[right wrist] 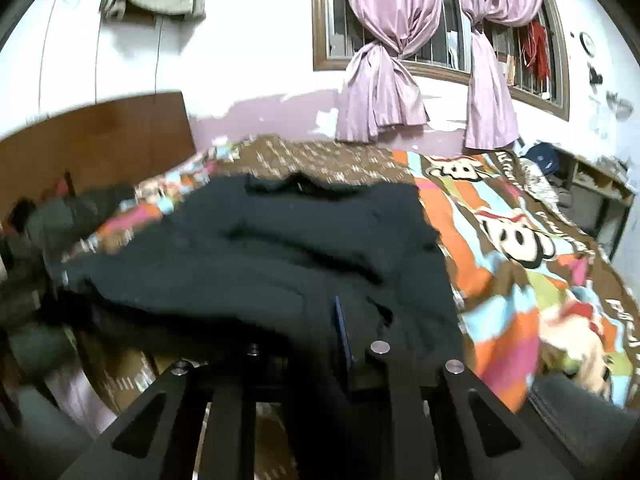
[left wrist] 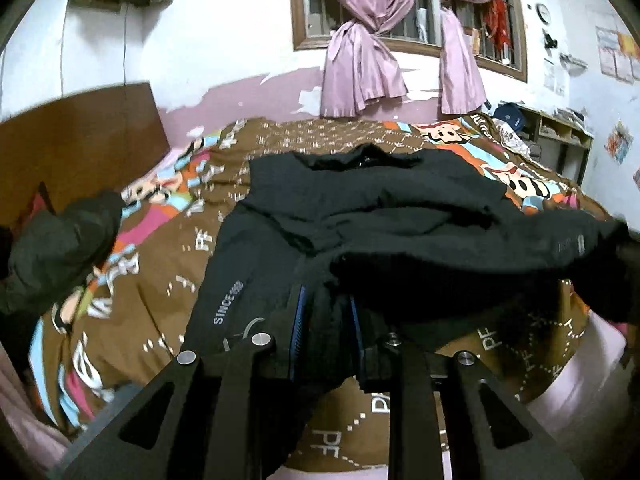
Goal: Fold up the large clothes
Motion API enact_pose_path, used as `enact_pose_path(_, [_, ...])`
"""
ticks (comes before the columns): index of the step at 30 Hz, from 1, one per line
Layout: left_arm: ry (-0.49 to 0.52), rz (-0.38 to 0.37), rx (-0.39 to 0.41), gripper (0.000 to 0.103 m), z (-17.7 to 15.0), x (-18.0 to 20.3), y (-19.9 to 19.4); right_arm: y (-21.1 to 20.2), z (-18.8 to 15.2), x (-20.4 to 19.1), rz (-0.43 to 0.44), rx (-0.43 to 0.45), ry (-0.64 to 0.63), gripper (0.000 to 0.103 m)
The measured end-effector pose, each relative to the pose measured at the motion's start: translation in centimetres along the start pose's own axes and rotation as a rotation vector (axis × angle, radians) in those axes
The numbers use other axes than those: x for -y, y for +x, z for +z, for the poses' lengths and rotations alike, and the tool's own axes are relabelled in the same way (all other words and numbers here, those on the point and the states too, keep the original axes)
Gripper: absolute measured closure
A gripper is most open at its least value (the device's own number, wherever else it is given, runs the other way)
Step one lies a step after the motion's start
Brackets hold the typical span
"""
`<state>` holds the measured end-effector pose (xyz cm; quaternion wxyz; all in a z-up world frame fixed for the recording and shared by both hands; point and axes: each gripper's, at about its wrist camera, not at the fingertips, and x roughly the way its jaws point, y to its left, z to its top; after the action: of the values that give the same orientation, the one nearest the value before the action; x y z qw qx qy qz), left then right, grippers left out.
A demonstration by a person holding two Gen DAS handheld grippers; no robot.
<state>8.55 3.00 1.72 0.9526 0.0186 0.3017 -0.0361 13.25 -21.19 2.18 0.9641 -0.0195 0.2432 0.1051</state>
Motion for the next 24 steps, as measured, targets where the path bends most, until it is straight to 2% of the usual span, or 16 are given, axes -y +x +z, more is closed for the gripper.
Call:
enact_pose_path(5, [-0.045, -0.016, -0.002, 0.083, -0.1, -0.6, -0.3, 1.1, 4.1, -1.0, 0.057, 0.056, 0.024, 0.089])
enact_pose_path(8, [-0.021, -0.006, 0.005, 0.082, -0.2, -0.4, -0.6, 0.9, 4.5, -1.2, 0.068, 0.066, 0.045, 0.089])
enact_pose_path(11, [-0.005, -0.013, -0.03, 0.079, -0.5, 0.0, -0.1, 0.7, 4.0, -1.1, 0.072, 0.058, 0.06, 0.089])
enact_pose_path(14, [-0.03, -0.038, -0.068, 0.069, -1.0, -0.2, 0.3, 0.7, 3.5, -0.5, 0.077, 0.05, 0.089, 0.089])
enact_pose_path(18, [-0.008, -0.032, -0.11, 0.049, -1.5, 0.2, 0.8, 0.8, 3.4, -0.2, 0.081, 0.047, 0.114, 0.089])
enact_pose_path(24, [0.094, 0.012, -0.151, 0.035, -2.7, 2.2, 1.3, 0.7, 3.4, -0.2, 0.081, 0.047, 0.115, 0.089])
